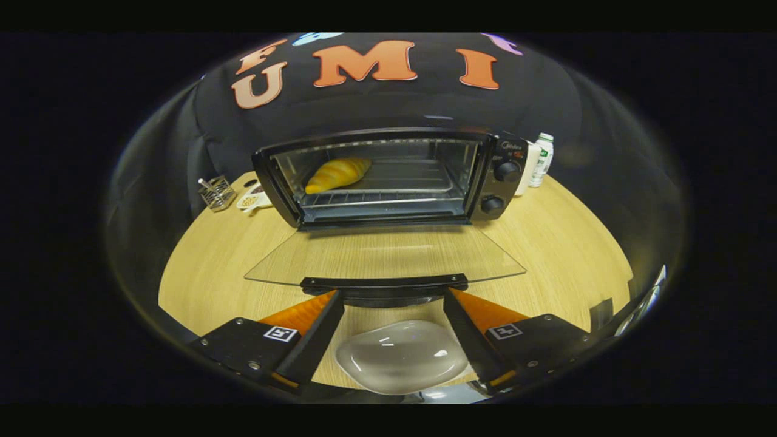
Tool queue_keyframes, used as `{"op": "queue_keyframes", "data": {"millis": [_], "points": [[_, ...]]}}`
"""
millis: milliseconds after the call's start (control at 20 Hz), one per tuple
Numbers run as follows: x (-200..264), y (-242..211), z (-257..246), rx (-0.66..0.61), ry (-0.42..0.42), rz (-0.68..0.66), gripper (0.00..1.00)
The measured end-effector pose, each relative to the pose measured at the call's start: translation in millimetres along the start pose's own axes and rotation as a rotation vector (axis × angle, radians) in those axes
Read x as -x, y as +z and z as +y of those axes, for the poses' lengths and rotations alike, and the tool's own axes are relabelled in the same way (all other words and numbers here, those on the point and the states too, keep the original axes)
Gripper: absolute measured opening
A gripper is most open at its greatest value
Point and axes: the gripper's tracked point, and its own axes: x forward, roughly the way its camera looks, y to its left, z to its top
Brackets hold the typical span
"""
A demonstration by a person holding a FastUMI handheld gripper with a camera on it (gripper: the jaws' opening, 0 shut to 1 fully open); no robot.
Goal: Open the toaster oven, put the food inside, and close the toaster oven door.
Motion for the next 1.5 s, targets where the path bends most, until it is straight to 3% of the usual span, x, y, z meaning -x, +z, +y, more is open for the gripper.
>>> {"op": "queue_keyframes", "data": {"millis": [350,1250,1500], "points": [[10,57,-1,-0.037,0.013,-0.098,0.98],[-4,148,-3,-0.093,0.030,-0.242,1.00],[19,165,-1,-0.116,0.064,-0.264,1.00]]}}
